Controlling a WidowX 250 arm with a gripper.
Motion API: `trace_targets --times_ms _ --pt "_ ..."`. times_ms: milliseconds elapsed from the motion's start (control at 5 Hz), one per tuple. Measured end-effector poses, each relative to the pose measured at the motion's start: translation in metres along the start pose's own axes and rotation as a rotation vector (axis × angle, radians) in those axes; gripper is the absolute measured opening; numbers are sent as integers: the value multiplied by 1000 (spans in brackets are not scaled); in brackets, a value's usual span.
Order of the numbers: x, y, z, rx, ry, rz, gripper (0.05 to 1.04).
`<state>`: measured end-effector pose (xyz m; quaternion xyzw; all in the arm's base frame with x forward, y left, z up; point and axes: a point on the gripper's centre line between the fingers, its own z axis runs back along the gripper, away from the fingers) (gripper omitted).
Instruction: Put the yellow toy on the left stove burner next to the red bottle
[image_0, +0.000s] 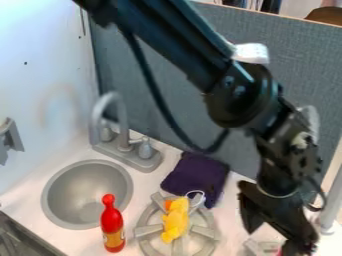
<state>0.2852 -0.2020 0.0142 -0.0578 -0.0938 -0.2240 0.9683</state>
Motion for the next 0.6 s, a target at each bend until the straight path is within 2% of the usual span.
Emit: trace_targets --times_ms 200,400,600 --pt "20 -14 -22 17 43 -19 1000" --pt "29 -21 -38 23 82 -7 1000" --pt "23 -23 -45 13 122 11 1000"
